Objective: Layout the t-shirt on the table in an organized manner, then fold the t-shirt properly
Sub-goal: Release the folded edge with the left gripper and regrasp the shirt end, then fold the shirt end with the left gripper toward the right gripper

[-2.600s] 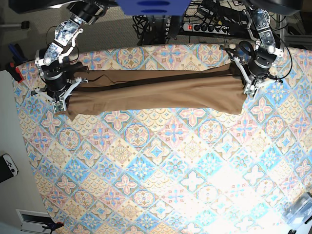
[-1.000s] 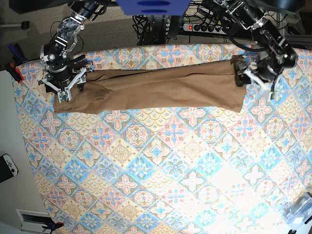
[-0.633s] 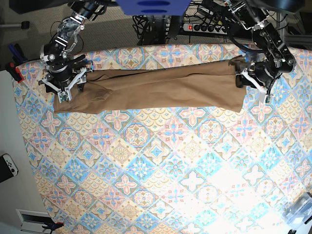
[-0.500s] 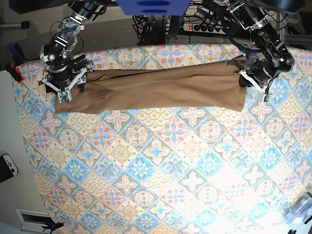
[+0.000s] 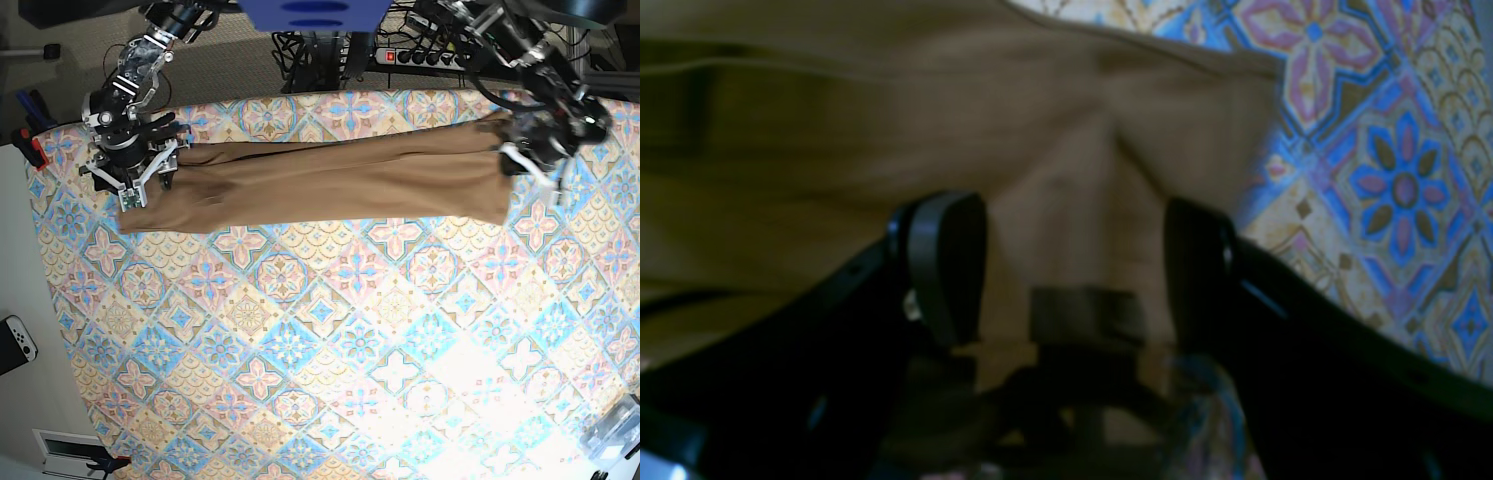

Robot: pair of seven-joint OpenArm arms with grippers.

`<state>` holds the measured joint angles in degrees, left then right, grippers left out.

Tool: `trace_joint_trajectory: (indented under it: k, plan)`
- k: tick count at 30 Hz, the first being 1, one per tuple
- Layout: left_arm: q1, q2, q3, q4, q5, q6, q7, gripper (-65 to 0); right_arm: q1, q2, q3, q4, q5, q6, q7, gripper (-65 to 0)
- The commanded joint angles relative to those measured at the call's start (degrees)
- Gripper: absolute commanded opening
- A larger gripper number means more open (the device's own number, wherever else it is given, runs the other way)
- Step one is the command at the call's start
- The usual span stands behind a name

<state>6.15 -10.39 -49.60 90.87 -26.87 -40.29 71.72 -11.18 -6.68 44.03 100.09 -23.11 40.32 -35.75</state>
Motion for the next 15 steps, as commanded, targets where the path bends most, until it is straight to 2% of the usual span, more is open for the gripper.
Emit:
trace_joint_trajectory:
  k: [1,7,13,15]
  plan:
    - [-0.8,-2.1,-0.7,1.3,0.0,0.3,0.9,-65.0,0.7,0.5,0.1,1.0,0.5,-0.3,1.2,-24.5]
    - [-3.2,-1.6,-0.5,9.0,0.1,0.3,7.4,-65.0,0.9,0.4,0.0,1.0,0.7,-0.3,0.9,-24.5]
    - [-3.2,6.5,2.6,25.2,0.2,0.3,8.3,-65.0,0.9,0.4,0.0,1.0,0.7,-0.3,0.9,-24.5]
    - [-3.2,8.3,4.5,27.5,0.2,0.3,8.3,-65.0,0.9,0.3,0.0,1.0,0.7,-0.3,0.9,-24.5]
